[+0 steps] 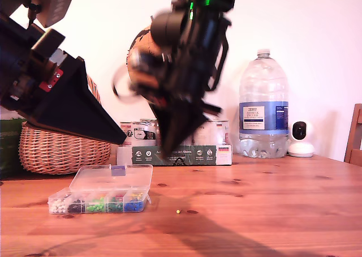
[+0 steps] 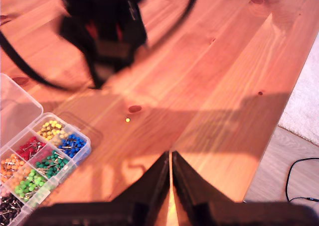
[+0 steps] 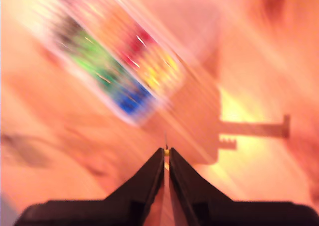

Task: Sort the loose pins on the table into their correct compartments

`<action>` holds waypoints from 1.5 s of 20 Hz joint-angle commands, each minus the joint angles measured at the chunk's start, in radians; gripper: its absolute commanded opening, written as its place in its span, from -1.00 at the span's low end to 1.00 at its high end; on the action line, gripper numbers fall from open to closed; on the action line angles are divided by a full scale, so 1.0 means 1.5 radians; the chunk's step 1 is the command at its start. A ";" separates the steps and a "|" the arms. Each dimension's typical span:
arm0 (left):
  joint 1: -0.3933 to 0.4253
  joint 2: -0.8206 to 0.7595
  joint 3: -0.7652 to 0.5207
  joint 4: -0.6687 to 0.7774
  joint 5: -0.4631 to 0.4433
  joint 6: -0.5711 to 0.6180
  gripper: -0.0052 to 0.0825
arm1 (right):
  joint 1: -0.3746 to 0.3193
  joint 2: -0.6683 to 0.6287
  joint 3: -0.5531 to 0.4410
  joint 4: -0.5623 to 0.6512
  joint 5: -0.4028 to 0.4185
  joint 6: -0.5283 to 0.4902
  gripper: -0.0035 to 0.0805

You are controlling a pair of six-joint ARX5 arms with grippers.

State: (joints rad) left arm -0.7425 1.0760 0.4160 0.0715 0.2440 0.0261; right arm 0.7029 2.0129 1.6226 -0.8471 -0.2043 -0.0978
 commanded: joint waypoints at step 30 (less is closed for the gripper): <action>-0.001 0.007 -0.013 0.003 0.002 0.003 -0.93 | 0.020 0.072 -0.003 0.118 -0.014 -0.005 -0.95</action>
State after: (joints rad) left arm -0.7425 1.0760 0.4160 0.0711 0.2440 0.0261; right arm 0.7216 2.0876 1.6226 -0.6746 -0.2253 -0.1059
